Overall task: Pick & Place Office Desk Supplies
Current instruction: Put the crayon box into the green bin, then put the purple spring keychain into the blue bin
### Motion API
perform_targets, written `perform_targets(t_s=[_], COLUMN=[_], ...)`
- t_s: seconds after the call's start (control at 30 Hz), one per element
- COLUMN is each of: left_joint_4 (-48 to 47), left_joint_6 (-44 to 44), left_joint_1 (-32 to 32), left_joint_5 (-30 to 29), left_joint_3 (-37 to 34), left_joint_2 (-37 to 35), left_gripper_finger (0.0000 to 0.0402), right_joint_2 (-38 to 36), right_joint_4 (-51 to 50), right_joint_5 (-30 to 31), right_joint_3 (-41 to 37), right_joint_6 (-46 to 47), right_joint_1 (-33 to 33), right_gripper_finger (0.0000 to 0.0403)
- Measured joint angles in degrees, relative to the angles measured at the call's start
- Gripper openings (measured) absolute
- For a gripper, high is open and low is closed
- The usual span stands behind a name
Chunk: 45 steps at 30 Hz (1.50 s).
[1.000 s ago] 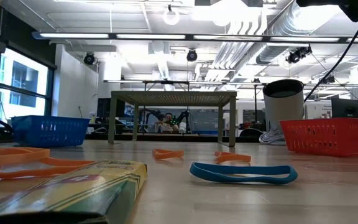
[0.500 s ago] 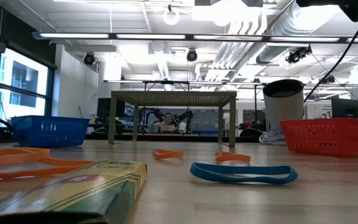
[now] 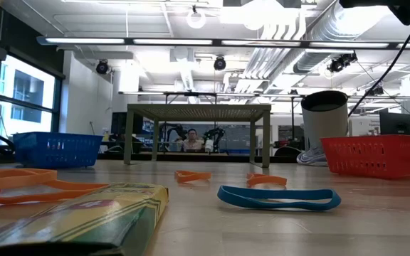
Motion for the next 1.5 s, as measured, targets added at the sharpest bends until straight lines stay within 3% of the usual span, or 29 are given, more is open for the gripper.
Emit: perform_targets(t_s=[0.4, 0.67, 0.77, 0.93, 1.27, 1.5], left_joint_4=[-1.8, -2.2, -2.2, -2.3, -2.2, -2.1], left_joint_6=[0.1, 5.8, 9.3, 6.1, 7.8, 6.8], left_joint_1=[0.0, 0.0, 0.1, 2.3, 7.1, 8.2], left_joint_5=[-1.7, -1.6, 0.0, 4.3, 4.4, 4.4], left_joint_3=[0.0, 0.0, 0.0, 0.0, 0.0, 0.0], left_joint_2=[4.0, 5.4, 5.4, 5.4, 5.4, 5.4], left_gripper_finger=[0.0168, 0.0178, 0.0179, 0.0179, 0.0181, 0.0225], right_joint_2=[0.0, 0.0, 0.0, 0.0, 0.0, 0.0], right_joint_4=[0.0, 0.0, 0.0, 0.0, -0.1, -0.1], right_joint_5=[-0.2, -0.1, 0.0, 0.0, 0.0, 0.0], right_joint_3=[0.0, 0.0, 0.0, 0.0, 0.0, 0.0], right_joint_6=[0.0, 0.0, 0.0, 0.0, -0.4, -0.4], right_joint_1=[0.0, 0.0, 0.0, 0.0, 0.0, 0.0], right_gripper_finger=[0.0181, 0.0181, 0.0181, 0.0181, 0.0181, 0.0181])
